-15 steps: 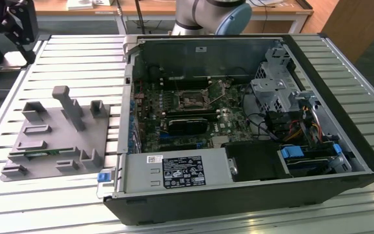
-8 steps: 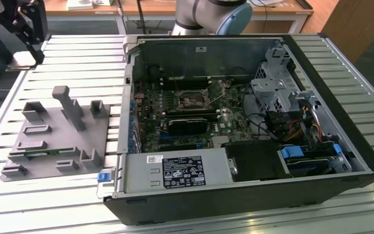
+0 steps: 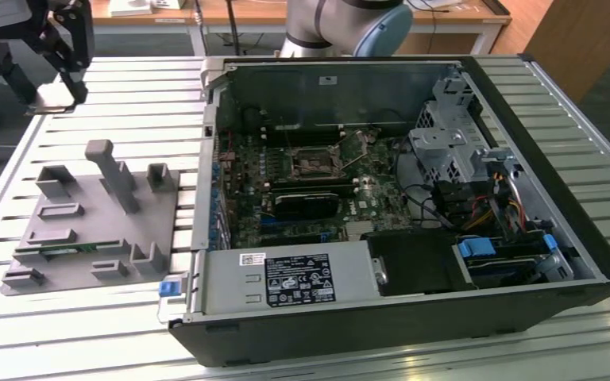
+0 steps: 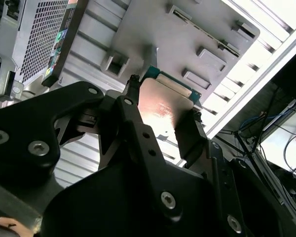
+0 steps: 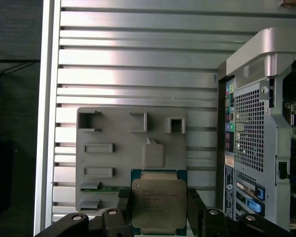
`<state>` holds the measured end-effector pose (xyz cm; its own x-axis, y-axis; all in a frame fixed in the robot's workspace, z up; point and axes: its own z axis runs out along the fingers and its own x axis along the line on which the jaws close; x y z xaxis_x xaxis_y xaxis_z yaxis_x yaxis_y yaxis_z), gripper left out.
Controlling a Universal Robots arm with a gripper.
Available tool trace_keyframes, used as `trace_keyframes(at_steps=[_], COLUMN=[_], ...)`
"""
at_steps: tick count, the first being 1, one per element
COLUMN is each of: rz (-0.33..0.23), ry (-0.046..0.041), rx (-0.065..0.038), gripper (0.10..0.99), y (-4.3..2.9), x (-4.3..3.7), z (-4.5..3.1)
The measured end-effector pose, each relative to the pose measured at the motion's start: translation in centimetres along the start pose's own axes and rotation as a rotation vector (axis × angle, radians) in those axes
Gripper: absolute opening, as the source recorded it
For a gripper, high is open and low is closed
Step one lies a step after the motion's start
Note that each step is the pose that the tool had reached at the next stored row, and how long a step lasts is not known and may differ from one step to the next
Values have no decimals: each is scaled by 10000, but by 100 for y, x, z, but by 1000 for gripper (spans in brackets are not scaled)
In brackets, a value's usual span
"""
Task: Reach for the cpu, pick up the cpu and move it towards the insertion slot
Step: 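Pick up the cpu and move it towards the insertion slot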
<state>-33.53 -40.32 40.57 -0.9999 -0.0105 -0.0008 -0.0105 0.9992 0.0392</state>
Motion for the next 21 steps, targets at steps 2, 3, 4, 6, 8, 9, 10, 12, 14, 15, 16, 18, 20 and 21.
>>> trace_keyframes(at_steps=[2, 3, 4, 6, 8, 9, 10, 12, 14, 15, 16, 18, 20, 21], rz=[0, 0, 0, 0, 0, 0, 0, 0, 0, 0, 0, 0, 0, -1], ry=[0, 0, 1, 0, 1, 1, 0, 0, -1, 0, -1, 0, 1, -1], rx=[0, 0, 0, 0, 1, 1, 1, 0, 0, 0, 1, 1, 1, 0], gripper=[541, 541, 541, 541, 541, 541, 541, 541, 541, 541, 541, 541, 541, 541], y=[1, 2, 2, 4, 5, 6, 8, 11, 14, 16, 19, 24, 29, 31], x=[-33, -50, -69, -106, -137, -151, -167, -199, -231, -248, -266, -307, -352, -375], z=[0, 0, 0, 1, 0, 0, 1, 1, 1, 1, 2, 2, 2, 2])
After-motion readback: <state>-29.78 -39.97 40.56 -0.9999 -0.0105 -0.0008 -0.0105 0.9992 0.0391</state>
